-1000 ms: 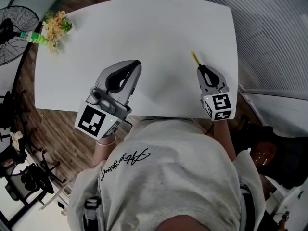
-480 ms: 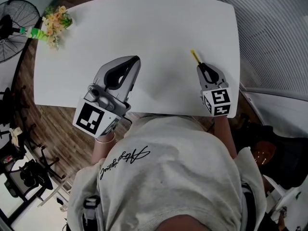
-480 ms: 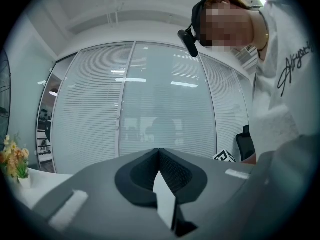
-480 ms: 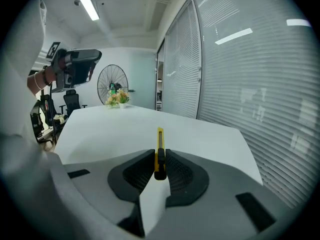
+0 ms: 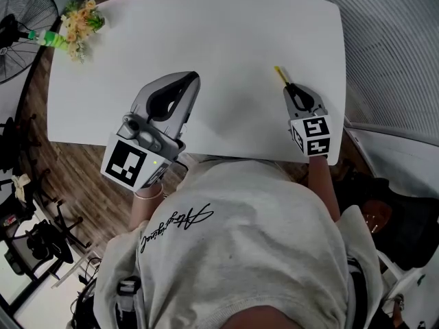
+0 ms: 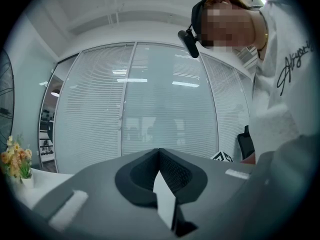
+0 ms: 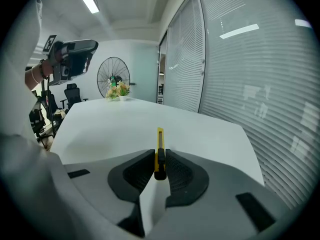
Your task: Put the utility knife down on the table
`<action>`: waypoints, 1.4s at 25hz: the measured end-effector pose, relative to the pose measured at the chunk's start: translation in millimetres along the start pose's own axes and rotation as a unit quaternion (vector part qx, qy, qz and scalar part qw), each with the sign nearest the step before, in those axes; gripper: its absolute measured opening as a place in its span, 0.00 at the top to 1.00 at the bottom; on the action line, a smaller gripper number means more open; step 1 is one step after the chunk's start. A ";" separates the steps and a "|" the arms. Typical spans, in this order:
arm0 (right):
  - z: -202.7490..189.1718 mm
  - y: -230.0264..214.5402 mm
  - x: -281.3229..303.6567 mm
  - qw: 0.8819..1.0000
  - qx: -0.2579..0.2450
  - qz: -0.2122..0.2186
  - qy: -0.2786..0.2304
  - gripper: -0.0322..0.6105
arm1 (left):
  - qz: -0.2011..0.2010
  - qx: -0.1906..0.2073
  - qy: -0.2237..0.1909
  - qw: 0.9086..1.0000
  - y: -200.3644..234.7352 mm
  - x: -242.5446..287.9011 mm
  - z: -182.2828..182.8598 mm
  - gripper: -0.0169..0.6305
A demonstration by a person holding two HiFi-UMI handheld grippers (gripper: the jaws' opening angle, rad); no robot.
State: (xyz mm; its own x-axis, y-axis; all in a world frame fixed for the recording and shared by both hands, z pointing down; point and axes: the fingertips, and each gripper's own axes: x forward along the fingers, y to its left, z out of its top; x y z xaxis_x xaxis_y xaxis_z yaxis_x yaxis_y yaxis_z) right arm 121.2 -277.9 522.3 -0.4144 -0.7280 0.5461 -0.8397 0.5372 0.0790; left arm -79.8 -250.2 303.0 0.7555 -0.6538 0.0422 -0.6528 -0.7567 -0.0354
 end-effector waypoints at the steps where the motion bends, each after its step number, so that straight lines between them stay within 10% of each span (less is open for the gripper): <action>1: -1.2 -0.6 0.7 1.000 0.000 0.000 0.003 0.84 | 0.000 0.000 0.000 1.000 -0.1 0.2 -0.2 0.98; 35: -22.7 1.7 19.6 0.996 -0.009 0.012 0.089 0.84 | 0.007 -0.003 -0.006 1.000 5.6 -5.1 1.8 0.98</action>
State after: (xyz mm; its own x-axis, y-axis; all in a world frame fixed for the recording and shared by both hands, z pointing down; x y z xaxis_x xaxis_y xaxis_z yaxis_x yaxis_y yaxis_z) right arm 119.6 -281.7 552.1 -0.3631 -0.6285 0.6878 -0.8231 0.5623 0.0792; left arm -87.1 -251.1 300.7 0.7473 -0.6638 0.0296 -0.6631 -0.7479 -0.0307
